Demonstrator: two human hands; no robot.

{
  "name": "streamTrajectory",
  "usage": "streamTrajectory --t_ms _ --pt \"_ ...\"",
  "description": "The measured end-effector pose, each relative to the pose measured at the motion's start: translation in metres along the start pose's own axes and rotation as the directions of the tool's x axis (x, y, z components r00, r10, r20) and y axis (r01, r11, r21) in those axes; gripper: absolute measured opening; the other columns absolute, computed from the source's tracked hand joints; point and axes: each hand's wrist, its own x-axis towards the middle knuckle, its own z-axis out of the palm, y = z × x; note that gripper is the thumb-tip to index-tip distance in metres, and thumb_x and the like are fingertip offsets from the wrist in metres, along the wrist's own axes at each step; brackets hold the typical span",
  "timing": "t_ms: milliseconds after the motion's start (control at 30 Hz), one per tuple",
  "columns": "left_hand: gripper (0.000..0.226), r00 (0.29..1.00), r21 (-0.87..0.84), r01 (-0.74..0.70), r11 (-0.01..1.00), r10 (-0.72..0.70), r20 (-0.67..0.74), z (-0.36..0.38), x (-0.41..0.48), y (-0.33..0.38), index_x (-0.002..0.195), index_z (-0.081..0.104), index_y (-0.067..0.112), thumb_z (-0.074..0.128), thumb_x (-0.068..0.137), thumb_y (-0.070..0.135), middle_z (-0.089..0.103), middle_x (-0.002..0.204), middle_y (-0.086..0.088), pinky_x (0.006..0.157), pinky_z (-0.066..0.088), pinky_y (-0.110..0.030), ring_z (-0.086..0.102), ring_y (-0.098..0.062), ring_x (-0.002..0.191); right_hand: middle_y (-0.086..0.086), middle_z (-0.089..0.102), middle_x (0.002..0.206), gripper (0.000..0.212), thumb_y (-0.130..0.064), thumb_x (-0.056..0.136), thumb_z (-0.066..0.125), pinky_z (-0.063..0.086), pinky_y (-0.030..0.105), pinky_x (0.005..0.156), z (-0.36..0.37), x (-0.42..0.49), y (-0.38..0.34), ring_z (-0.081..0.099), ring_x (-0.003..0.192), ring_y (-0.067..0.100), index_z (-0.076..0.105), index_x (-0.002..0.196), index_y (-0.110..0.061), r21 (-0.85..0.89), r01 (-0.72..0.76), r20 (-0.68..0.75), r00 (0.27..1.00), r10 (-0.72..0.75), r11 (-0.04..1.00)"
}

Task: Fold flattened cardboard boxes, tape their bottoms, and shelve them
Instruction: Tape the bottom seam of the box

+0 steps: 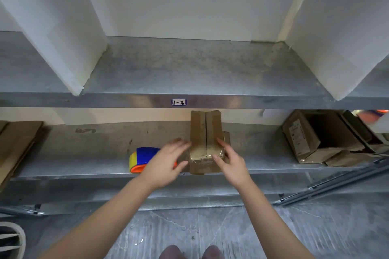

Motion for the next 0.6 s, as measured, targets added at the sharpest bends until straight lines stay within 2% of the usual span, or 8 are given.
streamTrajectory --t_ms 67,133,233,300,367,433,500,600 --pt "0.057 0.996 0.013 -0.087 0.996 0.087 0.000 0.015 0.003 0.026 0.149 0.030 0.027 0.034 0.096 0.047 0.030 0.154 0.009 0.119 0.009 -0.028 0.018 -0.011 0.145 -0.007 0.053 0.140 0.050 -0.033 0.093 0.062 0.036 0.022 0.104 0.001 -0.005 0.004 0.047 0.131 0.014 0.046 0.140 -0.032 -0.086 0.081 -0.065 0.994 -0.086 0.993" --pt "0.056 0.991 0.067 -0.132 0.989 0.131 0.019 0.030 0.006 0.037 0.150 0.031 0.022 0.032 0.097 0.041 0.030 0.155 0.006 0.121 0.011 -0.033 0.019 -0.013 0.145 -0.002 0.052 0.143 0.045 -0.038 0.094 0.057 0.036 0.029 0.110 0.001 -0.012 0.008 0.042 0.137 0.018 0.050 0.137 -0.031 -0.241 0.146 -0.118 0.977 -0.178 0.960" --pt "0.055 0.992 0.176 -0.126 0.976 0.120 0.041 0.042 0.008 0.039 0.152 0.024 0.021 0.029 0.100 0.037 0.024 0.158 0.005 0.121 0.003 -0.035 0.016 -0.016 0.147 -0.004 0.040 0.152 0.044 -0.039 0.096 0.053 0.031 0.032 0.115 0.002 -0.023 0.010 0.034 0.142 0.015 0.050 0.139 -0.032 -0.403 0.211 -0.050 0.967 -0.252 0.890" --pt "0.054 0.992 0.167 -0.121 0.978 0.116 0.041 0.044 0.009 0.040 0.153 0.018 0.023 0.035 0.102 0.033 0.019 0.159 0.007 0.119 -0.002 -0.031 0.010 -0.014 0.148 -0.009 0.034 0.155 0.045 -0.036 0.096 0.055 0.041 0.030 0.109 0.003 -0.026 0.013 0.046 0.134 0.014 0.049 0.140 -0.034 -0.383 0.204 -0.006 0.975 -0.224 0.901" --pt "0.054 0.997 0.112 -0.082 0.990 0.082 -0.003 0.043 0.007 0.041 0.152 0.024 0.022 0.040 0.102 0.033 0.024 0.158 0.008 0.122 0.009 -0.036 0.013 -0.015 0.146 -0.009 0.035 0.155 0.042 -0.035 0.096 0.057 0.043 0.025 0.104 0.002 -0.025 0.014 0.056 0.124 0.014 0.053 0.137 -0.035 -0.326 0.183 -0.038 0.978 -0.206 0.928" --pt "0.050 0.995 0.018 -0.007 1.000 0.009 -0.096 0.040 0.001 0.038 0.148 0.036 0.017 0.046 0.100 0.029 0.035 0.152 0.004 0.117 0.025 -0.040 0.022 -0.016 0.139 -0.004 0.035 0.155 0.038 -0.034 0.095 0.059 0.036 0.017 0.104 0.001 -0.024 0.013 0.052 0.128 0.012 0.057 0.133 -0.038 -0.285 0.158 -0.067 0.981 -0.184 0.945" --pt "0.049 0.988 -0.076 0.054 0.996 -0.064 -0.140 0.039 -0.006 0.035 0.146 0.039 0.017 0.050 0.099 0.025 0.037 0.150 0.004 0.116 0.028 -0.033 0.029 -0.014 0.137 0.002 0.042 0.151 0.037 -0.032 0.094 0.062 0.033 0.013 0.104 0.001 -0.022 0.016 0.049 0.131 0.012 0.057 0.129 -0.044 -0.227 0.157 -0.066 0.982 -0.176 0.961" --pt "0.055 0.979 -0.242 0.156 0.958 -0.182 -0.093 0.043 -0.010 0.039 0.150 0.031 0.021 0.051 0.099 0.024 0.026 0.155 0.009 0.113 0.020 -0.017 0.028 -0.007 0.140 0.005 0.056 0.140 0.043 -0.027 0.090 0.067 0.043 0.014 0.099 0.002 -0.020 0.023 0.056 0.122 0.019 0.057 0.123 -0.053 -0.063 0.139 -0.074 0.987 -0.144 0.988"
